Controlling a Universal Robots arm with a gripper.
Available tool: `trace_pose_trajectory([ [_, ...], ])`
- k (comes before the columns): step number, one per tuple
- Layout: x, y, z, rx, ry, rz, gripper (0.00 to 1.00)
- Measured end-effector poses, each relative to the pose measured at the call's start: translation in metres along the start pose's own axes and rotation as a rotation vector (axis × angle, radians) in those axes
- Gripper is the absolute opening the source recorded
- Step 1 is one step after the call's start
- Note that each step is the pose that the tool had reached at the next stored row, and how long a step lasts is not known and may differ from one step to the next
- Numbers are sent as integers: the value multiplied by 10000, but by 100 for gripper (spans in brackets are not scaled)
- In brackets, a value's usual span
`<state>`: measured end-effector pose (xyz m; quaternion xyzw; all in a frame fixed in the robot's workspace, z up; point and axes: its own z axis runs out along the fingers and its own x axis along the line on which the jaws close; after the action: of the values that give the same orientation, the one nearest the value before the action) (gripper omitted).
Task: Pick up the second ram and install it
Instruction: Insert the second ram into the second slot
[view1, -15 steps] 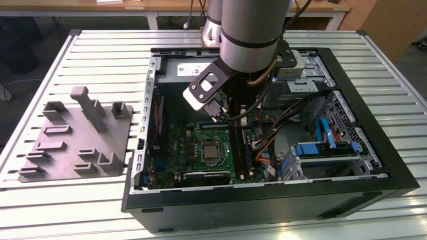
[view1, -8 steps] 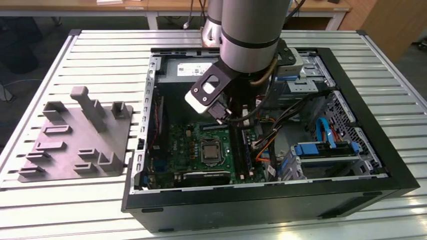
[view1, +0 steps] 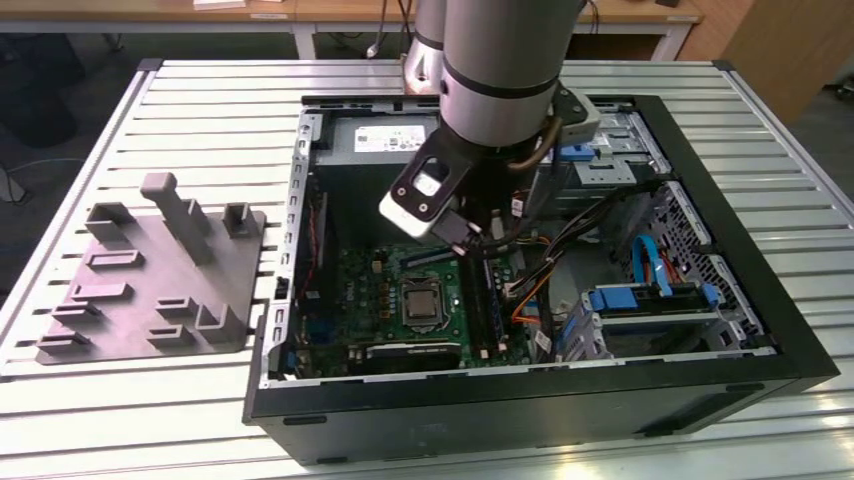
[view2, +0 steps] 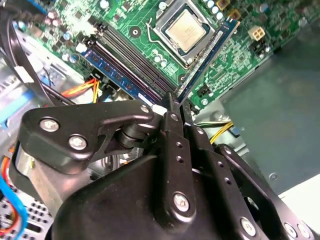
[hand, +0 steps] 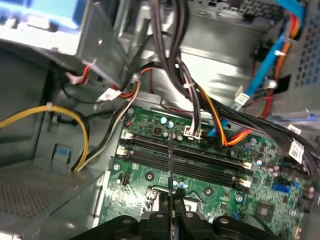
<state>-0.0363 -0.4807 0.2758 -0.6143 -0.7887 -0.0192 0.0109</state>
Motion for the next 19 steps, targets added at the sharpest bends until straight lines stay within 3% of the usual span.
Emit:
trace_pose_trajectory([
  [19,0,0,14,148,61,-3614,14],
])
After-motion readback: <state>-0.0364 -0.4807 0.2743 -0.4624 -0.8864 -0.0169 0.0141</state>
